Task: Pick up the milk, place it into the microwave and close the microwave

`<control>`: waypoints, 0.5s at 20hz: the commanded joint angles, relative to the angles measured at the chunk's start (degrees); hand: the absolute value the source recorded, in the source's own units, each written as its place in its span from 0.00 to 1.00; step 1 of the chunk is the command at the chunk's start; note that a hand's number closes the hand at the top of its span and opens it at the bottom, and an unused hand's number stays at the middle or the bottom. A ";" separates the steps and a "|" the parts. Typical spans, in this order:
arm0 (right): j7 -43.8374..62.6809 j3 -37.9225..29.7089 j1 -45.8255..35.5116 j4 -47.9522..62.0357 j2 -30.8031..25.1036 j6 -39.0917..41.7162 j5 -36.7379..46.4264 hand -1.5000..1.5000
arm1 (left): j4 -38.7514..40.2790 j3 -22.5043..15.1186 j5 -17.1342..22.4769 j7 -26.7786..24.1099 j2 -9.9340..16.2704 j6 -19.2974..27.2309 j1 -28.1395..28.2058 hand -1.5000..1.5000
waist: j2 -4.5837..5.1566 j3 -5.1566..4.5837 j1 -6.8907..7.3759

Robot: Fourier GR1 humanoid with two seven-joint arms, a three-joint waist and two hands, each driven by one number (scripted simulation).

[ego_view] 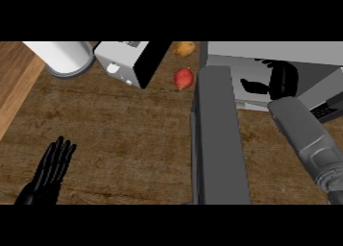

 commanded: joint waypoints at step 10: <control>-2.81 -0.29 0.02 0.33 2.72 6.62 -0.06 0.00 | 0.23 -0.90 -0.35 2.19 -0.96 0.24 -2.87 0.00 | 0.37 0.22 0.12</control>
